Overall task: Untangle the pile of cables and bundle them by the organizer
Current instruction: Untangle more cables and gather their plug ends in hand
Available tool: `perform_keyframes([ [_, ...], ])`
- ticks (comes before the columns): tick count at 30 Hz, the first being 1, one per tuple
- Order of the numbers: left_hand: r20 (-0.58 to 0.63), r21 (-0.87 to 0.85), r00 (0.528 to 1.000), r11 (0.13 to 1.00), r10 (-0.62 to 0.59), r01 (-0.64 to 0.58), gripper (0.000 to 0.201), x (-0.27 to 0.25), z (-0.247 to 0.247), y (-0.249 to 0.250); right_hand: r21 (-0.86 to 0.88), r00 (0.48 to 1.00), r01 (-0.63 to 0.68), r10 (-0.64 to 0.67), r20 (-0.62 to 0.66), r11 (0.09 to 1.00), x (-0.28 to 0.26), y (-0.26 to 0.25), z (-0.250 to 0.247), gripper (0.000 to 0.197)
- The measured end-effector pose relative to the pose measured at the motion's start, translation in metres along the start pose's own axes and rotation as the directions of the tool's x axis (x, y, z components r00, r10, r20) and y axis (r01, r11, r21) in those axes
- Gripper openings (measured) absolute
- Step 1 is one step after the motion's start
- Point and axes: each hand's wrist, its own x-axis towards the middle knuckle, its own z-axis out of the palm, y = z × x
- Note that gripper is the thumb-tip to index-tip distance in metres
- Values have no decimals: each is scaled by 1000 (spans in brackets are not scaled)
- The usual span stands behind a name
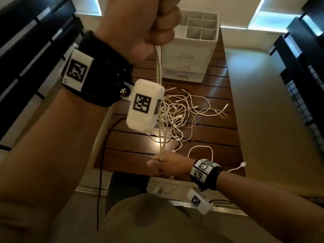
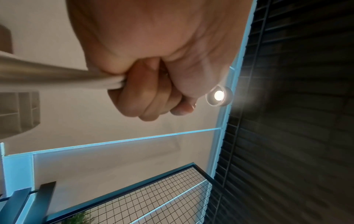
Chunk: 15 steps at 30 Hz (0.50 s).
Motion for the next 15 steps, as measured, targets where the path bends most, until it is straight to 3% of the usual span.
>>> perform_keyframes([
  [2, -54, -16, 998, 1000, 16, -17, 43, -5, 11, -1, -86, 1000, -25, 26, 8, 996, 0, -7, -16, 28],
  [5, -75, -36, 997, 999, -1, -2, 46, -8, 23, -16, -43, 991, 44, -49, -125, 998, -6, -22, -60, 79],
  [7, -69, -53, 998, 999, -7, 3, 50, -11, 28, -26, 1, 950, 157, -151, -272, 988, -18, -39, -86, 98],
  [10, -64, -80, 998, 997, 3, -8, 53, -13, 36, -37, 69, 857, 425, -377, -352, 903, -37, -66, -102, 78],
  [12, -57, -72, 998, 997, 12, -17, 54, -13, 39, -37, 107, 844, 490, -439, -309, 865, -45, -75, -109, 61],
  [13, -59, -65, 998, 998, 5, -9, 53, -13, 39, -36, 44, 851, 467, -436, -292, 883, -44, -75, -113, 59],
  [15, -68, -71, 997, 997, -31, 26, 51, -13, 35, -33, -245, 918, 252, -311, -244, 936, -36, -62, -116, 65],
])
